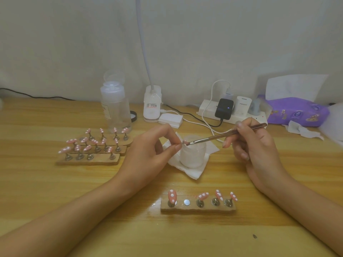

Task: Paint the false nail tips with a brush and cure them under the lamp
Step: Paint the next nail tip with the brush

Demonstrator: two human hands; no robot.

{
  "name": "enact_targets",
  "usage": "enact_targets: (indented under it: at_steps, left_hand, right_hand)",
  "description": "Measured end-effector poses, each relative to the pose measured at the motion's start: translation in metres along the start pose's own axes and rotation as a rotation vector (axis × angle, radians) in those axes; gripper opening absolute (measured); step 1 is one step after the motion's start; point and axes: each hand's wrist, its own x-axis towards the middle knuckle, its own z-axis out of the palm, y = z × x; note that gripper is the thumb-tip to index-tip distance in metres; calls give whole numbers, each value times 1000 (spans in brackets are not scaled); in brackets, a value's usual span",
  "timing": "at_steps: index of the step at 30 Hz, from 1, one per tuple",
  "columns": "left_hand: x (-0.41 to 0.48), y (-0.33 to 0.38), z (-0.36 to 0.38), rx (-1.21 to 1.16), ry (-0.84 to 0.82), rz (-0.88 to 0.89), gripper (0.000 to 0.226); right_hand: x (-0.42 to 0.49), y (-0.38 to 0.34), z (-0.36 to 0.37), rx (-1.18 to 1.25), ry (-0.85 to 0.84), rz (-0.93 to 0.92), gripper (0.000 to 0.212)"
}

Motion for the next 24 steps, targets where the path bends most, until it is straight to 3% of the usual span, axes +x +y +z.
enact_targets:
  at_steps: [6, 9, 11, 17, 24]
  left_hand:
    - [9, 20, -16, -324, 86, -27, 3]
    - [15, 36, -31, -432, 143, 25, 3]
    - [17, 47, -40, -464, 98, 83, 6]
    - [-16, 60, -41, -311, -175, 188, 4]
    - [-62, 53, -17, -28, -254, 314, 4]
  right_hand:
    - [2, -3, -1, 73, 86, 62, 29]
    - [2, -2, 0, 79, 83, 65, 28]
    - [1, -2, 0, 83, 74, 62, 27]
    - [1, -2, 0, 98, 70, 76, 26]
    - [1, -2, 1, 86, 67, 81, 27]
